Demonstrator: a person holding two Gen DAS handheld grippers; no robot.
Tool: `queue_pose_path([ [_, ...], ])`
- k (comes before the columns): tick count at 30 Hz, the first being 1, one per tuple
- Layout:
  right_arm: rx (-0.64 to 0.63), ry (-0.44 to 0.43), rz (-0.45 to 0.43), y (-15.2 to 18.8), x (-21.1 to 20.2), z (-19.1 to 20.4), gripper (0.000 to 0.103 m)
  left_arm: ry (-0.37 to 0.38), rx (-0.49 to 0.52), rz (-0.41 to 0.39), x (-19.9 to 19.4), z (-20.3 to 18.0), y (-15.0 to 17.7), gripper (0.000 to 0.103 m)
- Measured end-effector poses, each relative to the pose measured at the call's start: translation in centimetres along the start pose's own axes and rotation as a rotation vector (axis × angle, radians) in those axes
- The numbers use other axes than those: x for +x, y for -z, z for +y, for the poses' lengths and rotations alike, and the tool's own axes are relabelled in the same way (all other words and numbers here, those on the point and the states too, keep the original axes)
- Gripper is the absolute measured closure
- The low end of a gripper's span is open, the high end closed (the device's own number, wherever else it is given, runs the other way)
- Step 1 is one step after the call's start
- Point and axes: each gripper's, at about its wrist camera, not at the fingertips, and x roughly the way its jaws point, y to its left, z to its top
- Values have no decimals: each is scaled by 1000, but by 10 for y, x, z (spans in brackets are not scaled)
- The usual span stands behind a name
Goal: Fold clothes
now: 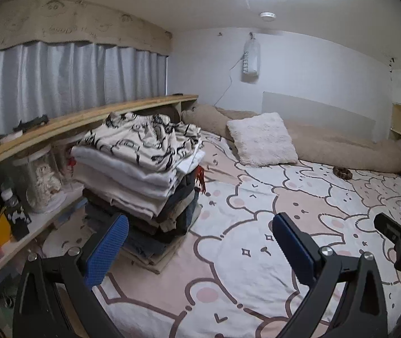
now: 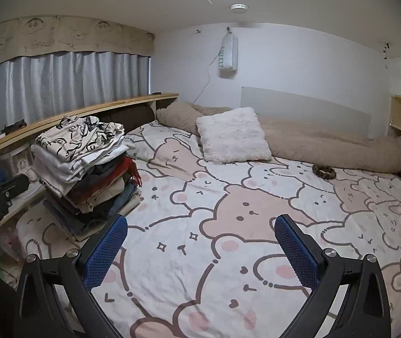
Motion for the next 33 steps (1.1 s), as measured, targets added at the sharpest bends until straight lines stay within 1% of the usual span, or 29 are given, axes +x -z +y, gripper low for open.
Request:
queue_pose_path([
  [3,-13,3,-7,-1,-3,3,0,-6,-3,6,0,0,4,0],
  [7,-26,3,-13,0,-5,8,0,-16,22,2,-1,-2,7,0],
  [22,-52,-17,-2,1,1,20,0,-19,20,6,-1,1,8,0],
  [33,-66,-14,8,3,4,24,0,-11,44,-7,-4,-5,9,0],
])
